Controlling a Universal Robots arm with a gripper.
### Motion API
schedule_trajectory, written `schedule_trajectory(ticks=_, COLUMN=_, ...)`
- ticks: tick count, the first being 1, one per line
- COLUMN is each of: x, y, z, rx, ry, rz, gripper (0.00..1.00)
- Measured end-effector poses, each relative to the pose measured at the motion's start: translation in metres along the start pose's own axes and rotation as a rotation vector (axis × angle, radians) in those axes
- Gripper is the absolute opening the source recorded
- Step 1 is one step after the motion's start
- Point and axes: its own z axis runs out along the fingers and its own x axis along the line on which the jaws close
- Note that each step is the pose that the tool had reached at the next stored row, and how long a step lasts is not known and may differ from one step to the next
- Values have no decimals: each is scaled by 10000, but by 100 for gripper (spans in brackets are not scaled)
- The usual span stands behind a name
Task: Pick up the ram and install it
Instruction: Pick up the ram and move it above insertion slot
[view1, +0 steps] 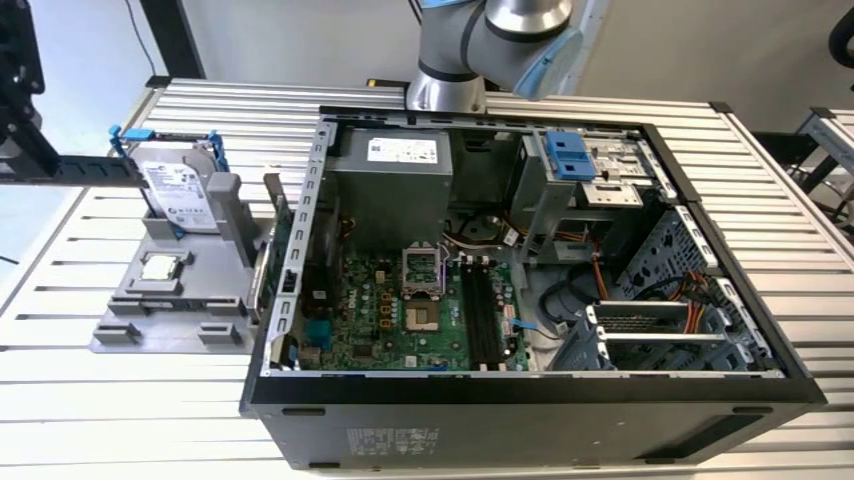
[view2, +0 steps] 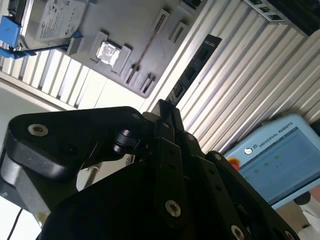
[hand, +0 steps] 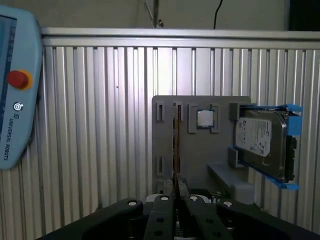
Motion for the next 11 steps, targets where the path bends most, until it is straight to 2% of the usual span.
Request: schedule_trajectory(ticks=11, x=-8, y=-3, z=-146, rx=0, ry=0, rz=-1, gripper=0)
